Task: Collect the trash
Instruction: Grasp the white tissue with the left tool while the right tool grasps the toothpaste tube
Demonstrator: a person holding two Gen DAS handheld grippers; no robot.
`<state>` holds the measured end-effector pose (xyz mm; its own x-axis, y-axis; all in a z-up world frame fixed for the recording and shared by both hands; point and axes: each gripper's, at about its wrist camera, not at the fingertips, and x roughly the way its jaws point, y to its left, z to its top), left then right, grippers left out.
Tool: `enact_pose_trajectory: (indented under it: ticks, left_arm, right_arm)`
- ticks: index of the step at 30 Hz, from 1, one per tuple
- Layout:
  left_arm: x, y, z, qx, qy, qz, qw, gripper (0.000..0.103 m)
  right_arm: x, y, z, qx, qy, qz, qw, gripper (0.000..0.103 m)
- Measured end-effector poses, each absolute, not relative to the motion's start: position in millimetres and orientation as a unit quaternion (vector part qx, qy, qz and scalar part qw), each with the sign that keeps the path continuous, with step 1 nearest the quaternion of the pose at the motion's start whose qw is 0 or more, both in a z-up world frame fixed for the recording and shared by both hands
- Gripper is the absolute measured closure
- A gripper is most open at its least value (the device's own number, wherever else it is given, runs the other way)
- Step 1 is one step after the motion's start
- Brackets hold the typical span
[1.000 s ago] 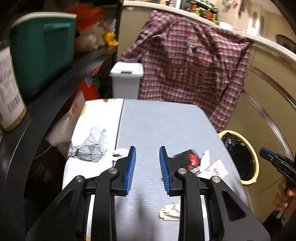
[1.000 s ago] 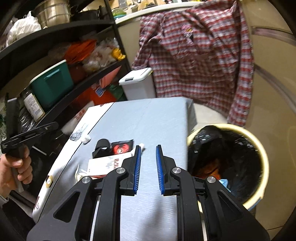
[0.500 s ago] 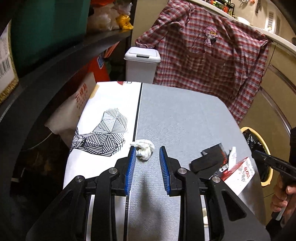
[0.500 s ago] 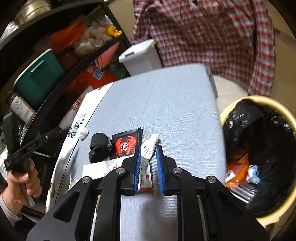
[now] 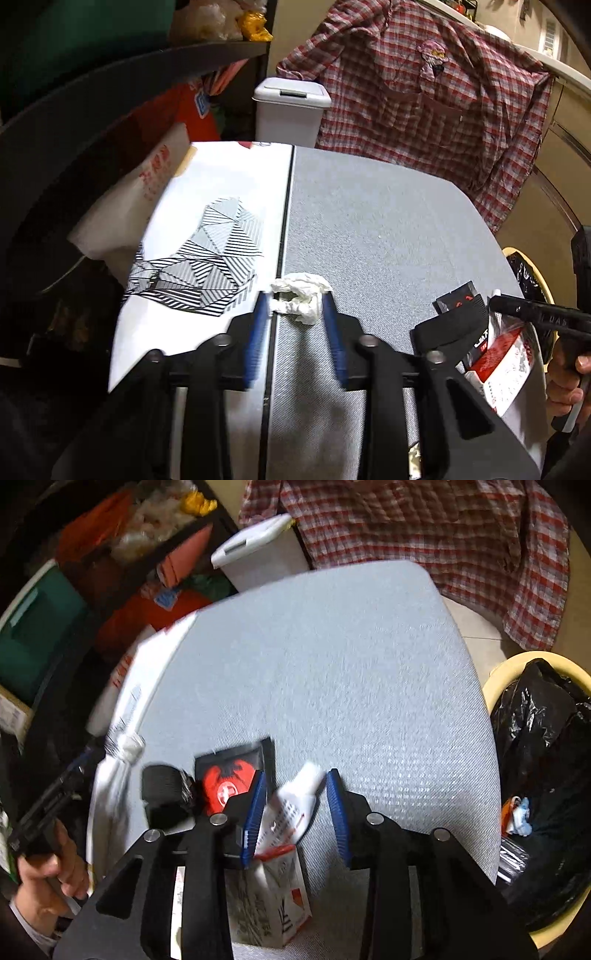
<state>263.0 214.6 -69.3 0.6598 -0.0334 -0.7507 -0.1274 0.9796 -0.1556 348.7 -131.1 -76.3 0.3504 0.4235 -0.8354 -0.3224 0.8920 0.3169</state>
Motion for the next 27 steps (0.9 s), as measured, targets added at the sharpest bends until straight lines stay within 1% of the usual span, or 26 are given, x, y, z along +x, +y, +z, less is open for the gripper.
enact_pose_trajectory:
  ticks: [2,7,9,11,13,14,15,16,18,27]
  left_arm:
    - [268.0,211.8,-72.2,-0.093,0.412,0.030,0.906,0.051]
    - [280.6,210.5,-79.1,-0.097,0.418,0.037,0.902,0.051]
    - [284.3,208.7,-82.8,-0.097,0.423,0.037,0.900,0.051]
    - [286.8,205.0,-87.4,-0.088,0.429,0.035,0.898,0.051]
    - [288.7,201.6,-91.6,-0.078,0.438,0.034,0.895,0.059]
    - [289.6,201.1,-93.3,-0.073,0.444,0.034,0.892,0.070]
    - [289.1,201.2,-92.8,-0.073,0.443,0.034,0.893,0.076]
    - [288.0,201.8,-90.7,-0.073,0.440,0.034,0.894,0.078]
    - [286.5,203.9,-84.9,-0.078,0.434,0.033,0.897,0.086]
    - [278.5,197.6,-57.0,-0.079,0.406,0.028,0.910,0.088]
  right_arm:
    - [348.6,-130.3,-76.5,0.040,0.519,0.226,0.823,0.067]
    - [344.6,-125.0,-76.6,0.009,0.510,0.216,0.833,0.072]
    - [343.4,-123.6,-77.1,0.001,0.509,0.216,0.834,0.079]
    - [344.0,-123.6,-76.8,0.003,0.507,0.217,0.834,0.080]
    - [343.4,-127.0,-72.8,0.011,0.500,0.222,0.837,0.081]
    - [343.1,-128.1,-70.0,0.013,0.495,0.222,0.840,0.082]
    - [342.4,-129.6,-65.8,0.016,0.489,0.223,0.843,0.083]
    - [341.6,-129.5,-62.2,0.019,0.484,0.225,0.845,0.083]
    - [339.7,-131.1,-53.9,0.025,0.471,0.230,0.851,0.083]
    - [321.8,-139.6,-15.0,0.021,0.400,0.235,0.886,0.084]
